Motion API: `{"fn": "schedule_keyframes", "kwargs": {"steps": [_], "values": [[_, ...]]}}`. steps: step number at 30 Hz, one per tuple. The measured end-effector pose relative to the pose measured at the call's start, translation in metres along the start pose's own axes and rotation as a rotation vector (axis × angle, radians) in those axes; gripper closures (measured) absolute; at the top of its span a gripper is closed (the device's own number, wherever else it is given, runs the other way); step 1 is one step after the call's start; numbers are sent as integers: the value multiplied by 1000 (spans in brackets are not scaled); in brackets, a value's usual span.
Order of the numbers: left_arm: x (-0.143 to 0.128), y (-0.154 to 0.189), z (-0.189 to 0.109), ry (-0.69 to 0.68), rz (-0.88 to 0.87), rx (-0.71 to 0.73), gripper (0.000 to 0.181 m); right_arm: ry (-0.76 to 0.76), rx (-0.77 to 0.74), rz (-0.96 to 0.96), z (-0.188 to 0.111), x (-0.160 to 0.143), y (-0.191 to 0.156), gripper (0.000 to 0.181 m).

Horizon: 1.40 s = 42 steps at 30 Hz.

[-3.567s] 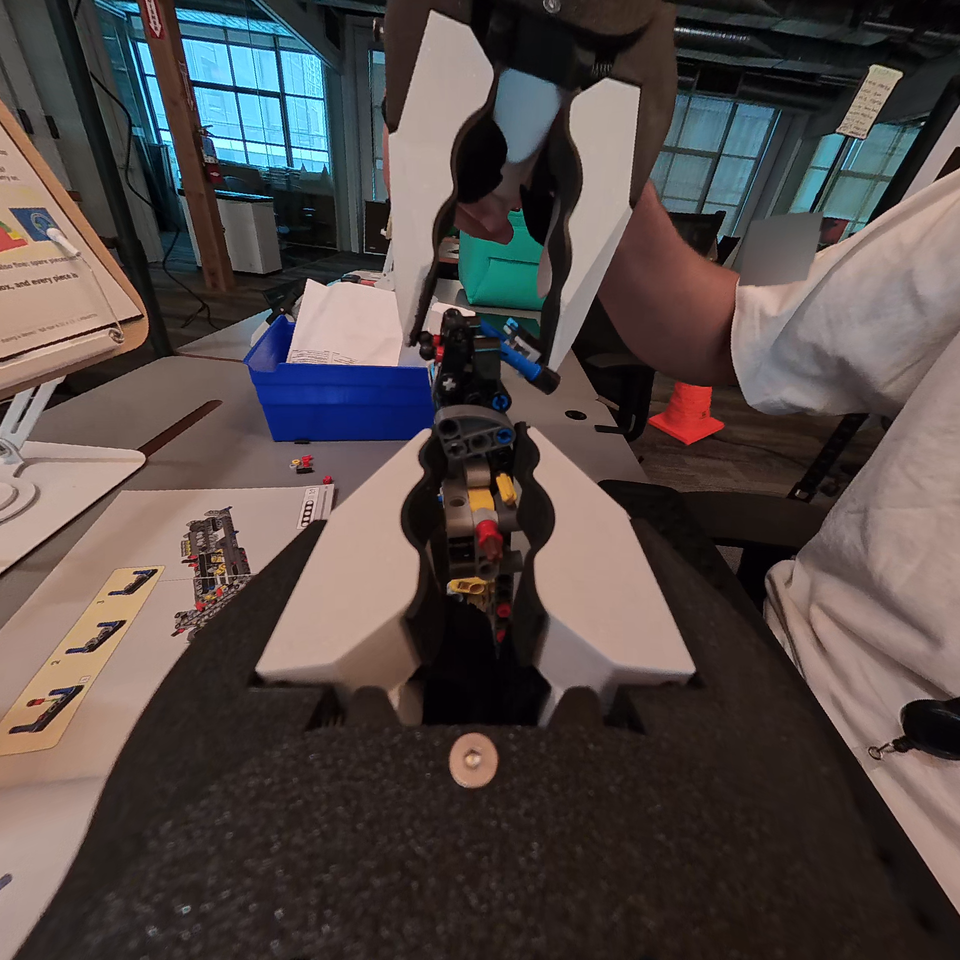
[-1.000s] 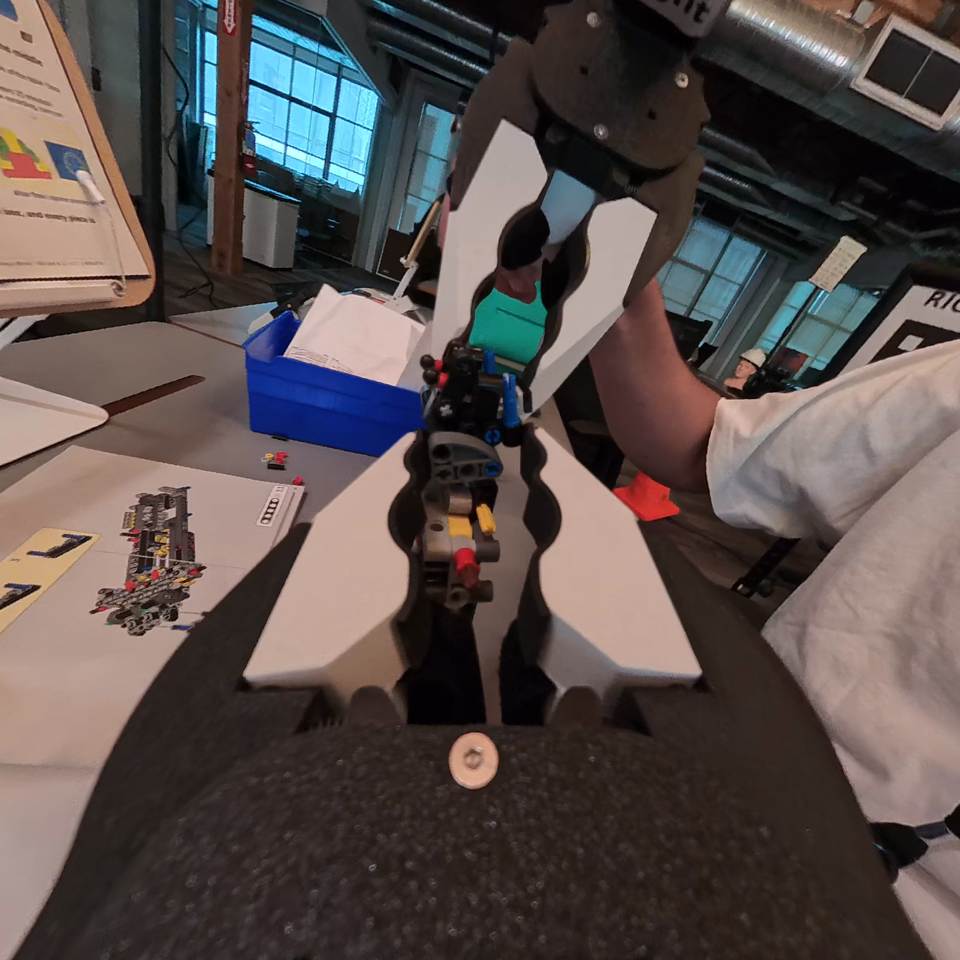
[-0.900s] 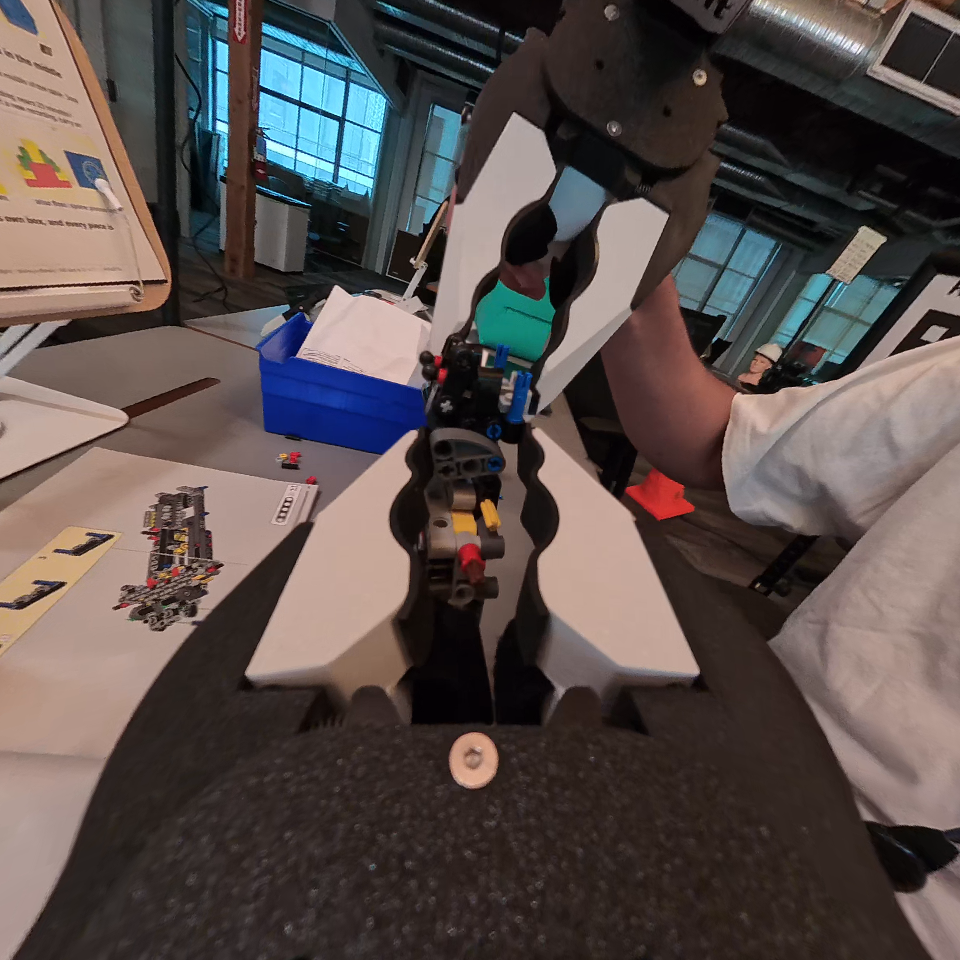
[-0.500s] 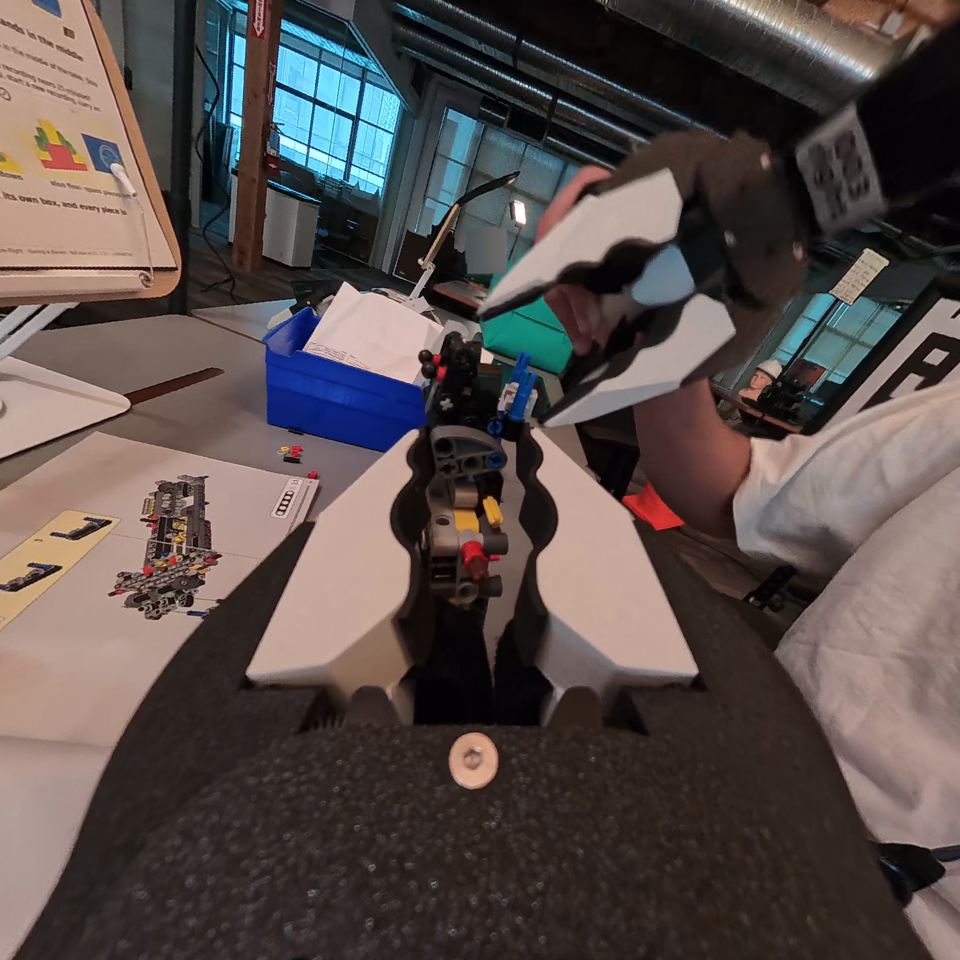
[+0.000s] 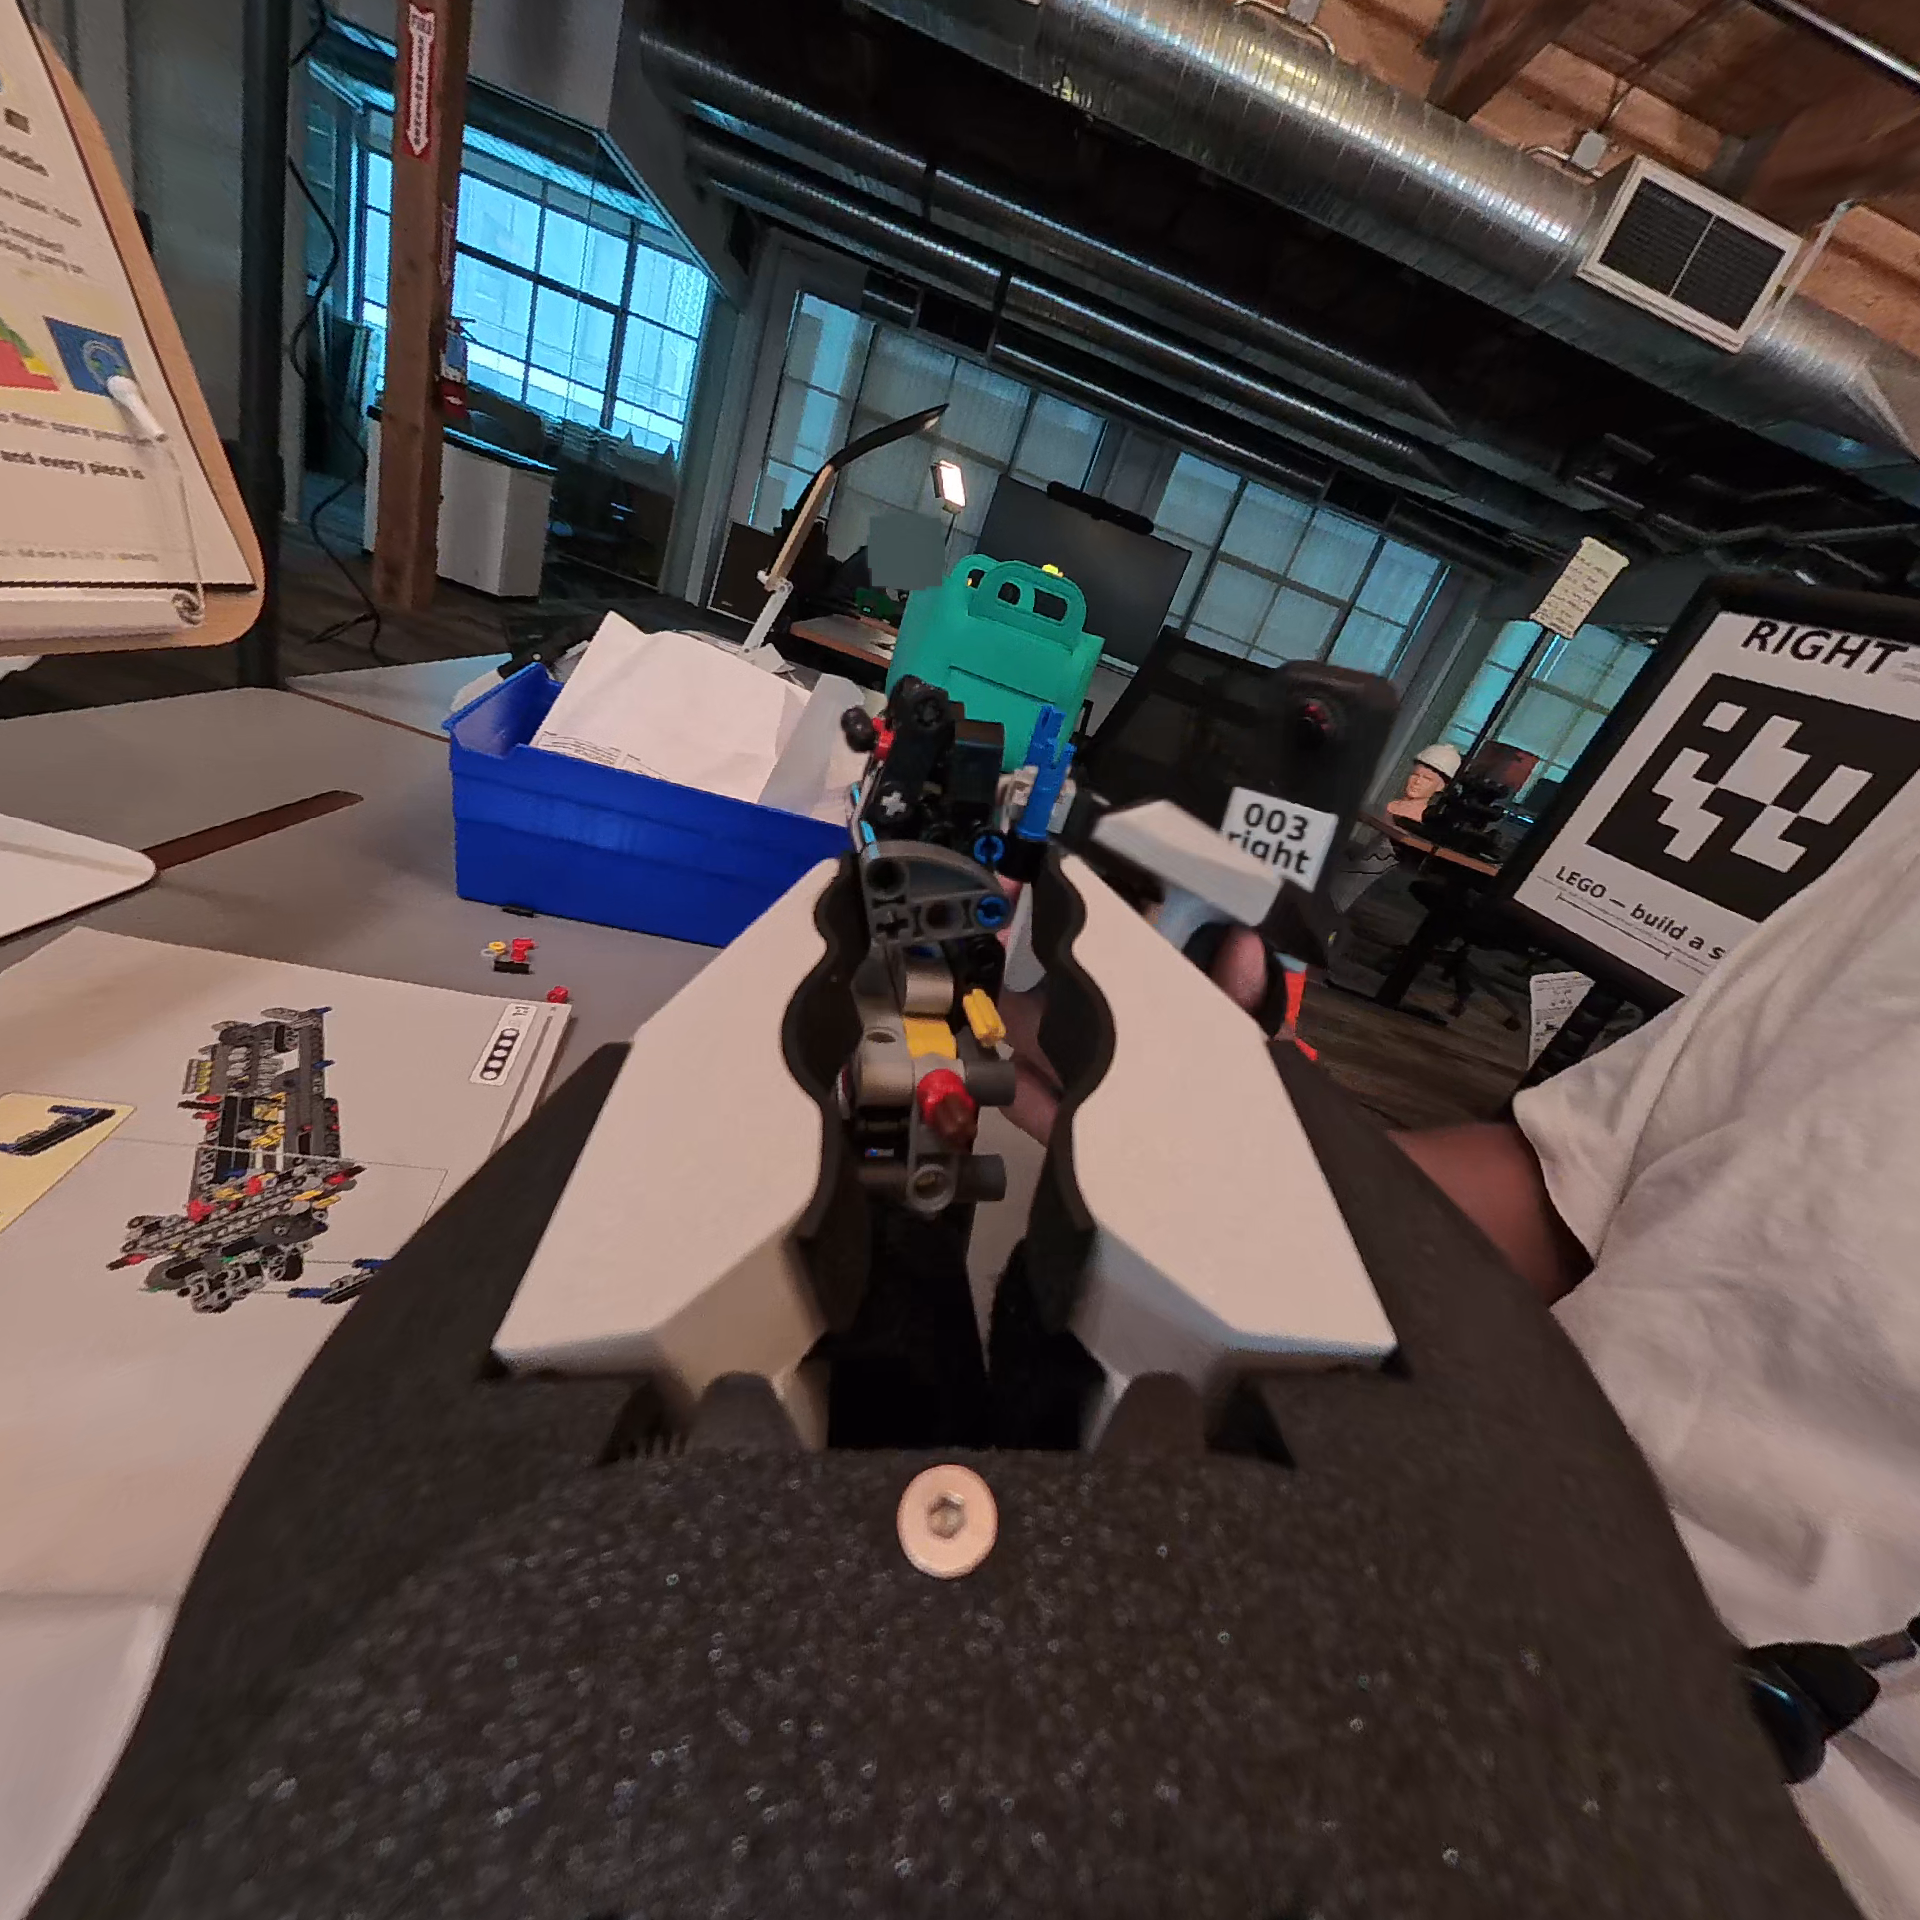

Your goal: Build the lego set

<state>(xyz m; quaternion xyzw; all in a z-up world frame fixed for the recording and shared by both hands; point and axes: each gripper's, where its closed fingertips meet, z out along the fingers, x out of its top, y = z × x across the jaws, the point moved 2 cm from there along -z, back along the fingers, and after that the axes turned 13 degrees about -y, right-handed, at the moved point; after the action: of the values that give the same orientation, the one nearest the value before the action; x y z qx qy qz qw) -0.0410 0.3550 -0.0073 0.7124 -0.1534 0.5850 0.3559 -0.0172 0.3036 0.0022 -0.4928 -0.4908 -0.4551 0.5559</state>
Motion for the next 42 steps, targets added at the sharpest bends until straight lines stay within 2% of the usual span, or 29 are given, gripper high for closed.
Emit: {"fn": "schedule_keyframes", "kwargs": {"steps": [1, 4, 8, 12, 14, 18, 21, 24, 31, 36, 42], "values": [[0, 1, 0, 0, 3, -3, 152, 37, 58, 11, -1, 5, -5, 161], [0, 2, 0, 7, 11, -10, 152, 13, 50, -50, 6, 3, -6, 161], [-1, 2, 0, 15, 0, -32, 152, 96, 91, -56, 8, 9, -9, 163], [-2, 5, 0, 16, 1, -56, 152, 209, 293, 80, 3, 17, -15, 163], [-3, 8, 1, 15, -3, -79, 152, 205, 372, 169, 4, 15, -12, 162], [-4, 10, 2, 11, -5, -97, 152, 168, 323, 81, 7, 8, -11, 158], [-4, 11, 3, 2, -3, -99, 152, 166, 305, 14, 7, 9, -18, 166], [-4, 10, 4, -1, -7, -83, 152, 179, 266, -18, 8, 11, -17, 167], [-5, 10, 6, -33, 59, 1, 154, 153, 339, 89, 12, 12, -24, 163], [-6, 17, 9, -65, 122, 41, 154, 142, 372, 147, 7, 13, -22, 166], [-9, 20, 7, -114, 286, 174, 156, 128, 449, 390, 0, 19, -15, 167]]}}
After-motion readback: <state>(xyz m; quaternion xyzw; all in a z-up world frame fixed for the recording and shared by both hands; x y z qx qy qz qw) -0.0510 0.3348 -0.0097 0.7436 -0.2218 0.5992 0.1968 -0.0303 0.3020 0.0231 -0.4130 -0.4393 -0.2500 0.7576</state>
